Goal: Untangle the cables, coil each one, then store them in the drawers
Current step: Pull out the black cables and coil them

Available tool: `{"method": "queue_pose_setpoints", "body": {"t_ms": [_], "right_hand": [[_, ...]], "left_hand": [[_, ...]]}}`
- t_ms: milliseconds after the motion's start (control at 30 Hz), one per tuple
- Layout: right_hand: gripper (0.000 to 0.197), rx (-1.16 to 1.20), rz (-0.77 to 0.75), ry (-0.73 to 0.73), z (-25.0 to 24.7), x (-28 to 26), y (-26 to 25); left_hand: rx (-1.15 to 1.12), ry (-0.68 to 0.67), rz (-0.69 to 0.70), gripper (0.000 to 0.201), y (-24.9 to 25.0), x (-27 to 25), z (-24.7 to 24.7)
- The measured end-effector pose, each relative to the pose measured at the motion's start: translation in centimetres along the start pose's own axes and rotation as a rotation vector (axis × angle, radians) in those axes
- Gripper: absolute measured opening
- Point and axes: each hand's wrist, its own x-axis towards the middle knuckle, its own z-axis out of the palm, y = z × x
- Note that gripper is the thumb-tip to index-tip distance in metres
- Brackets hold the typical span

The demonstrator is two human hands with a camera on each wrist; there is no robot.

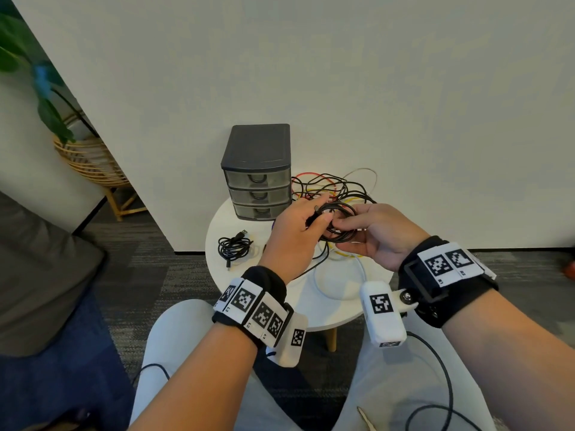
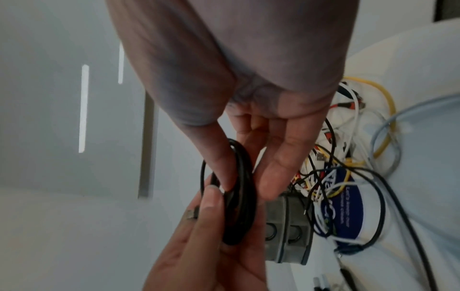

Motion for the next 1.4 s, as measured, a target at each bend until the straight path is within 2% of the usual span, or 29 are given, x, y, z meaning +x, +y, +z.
{"method": "queue_pose_setpoints", "body": {"t_ms": [133, 200, 267, 333, 500, 567, 633, 733, 867, 900, 1033, 1133, 1233, 1400], "right_hand": [[0.016, -0.020, -0.083, -0.012, 0.5, 0.3, 0.5], [0.020, 0.071, -0.086, -0.073, 0.6, 0.3, 0.6], [0.029, 0.228, -0.047, -0.156, 0.5, 0.3, 0.6], [0.036, 0.277, -0.029, -0.224, 0.5, 0.3, 0.6], [0.026, -0.022, -0.129, -0.249, 1.7, 0.5, 0.7], [0.028, -0.063, -0.129, -0.255, 1.9, 0.6, 0.6], [0.026, -0.090, -0.135, -0.247, 2.0, 0.8, 0.5], [0.021, -0.157, -0.194, -0.235, 2.4, 0.9, 0.5], [0.022, -0.294, -0.281, -0.219, 2.3, 1.0, 0.8], [0.023, -0.326, -0.295, -0.210, 2.2, 0.9, 0.8], [0.023, -0.493, -0.346, -0.234, 2.8, 0.4, 0.7], [0.024, -0.652, -0.347, -0.191, 3.4, 0.2, 0.0], [0.023, -0.632, -0.358, -0.082, 4.0, 0.6, -0.6], [0.008, -0.700, -0.385, -0.072, 5.4, 2.0, 0.2]], "left_hand": [[-0.111, 0.038, -0.038, 0.032, 0.0, -0.1, -0.3], [-0.203, 0.064, -0.069, 0.032, 0.1, -0.1, -0.8], [-0.215, 0.102, -0.123, 0.029, -0.2, 0.1, -1.4], [-0.207, 0.118, -0.133, 0.028, -0.5, 0.2, -1.8], [-0.182, 0.123, -0.125, 0.033, -0.5, 0.2, -2.5], [-0.169, 0.125, -0.130, 0.030, -0.8, 0.3, -2.9], [-0.136, 0.110, -0.133, 0.036, -0.9, 0.4, -3.4], [-0.070, 0.057, -0.102, 0.034, -0.5, 0.4, -3.9], [-0.324, 0.057, -0.177, 0.027, -0.4, 0.3, -5.3], [-0.321, 0.073, -0.178, 0.027, -0.4, 0.2, -5.6], [-0.061, 0.115, -0.103, 0.041, -0.5, 0.3, -5.3], [0.011, 0.110, -0.087, 0.047, -0.8, 0.3, -5.2], [0.056, 0.063, -0.081, 0.045, -1.2, 0.2, -5.5], [0.104, -0.009, -0.137, 0.028, -1.7, -0.1, -7.2]]}}
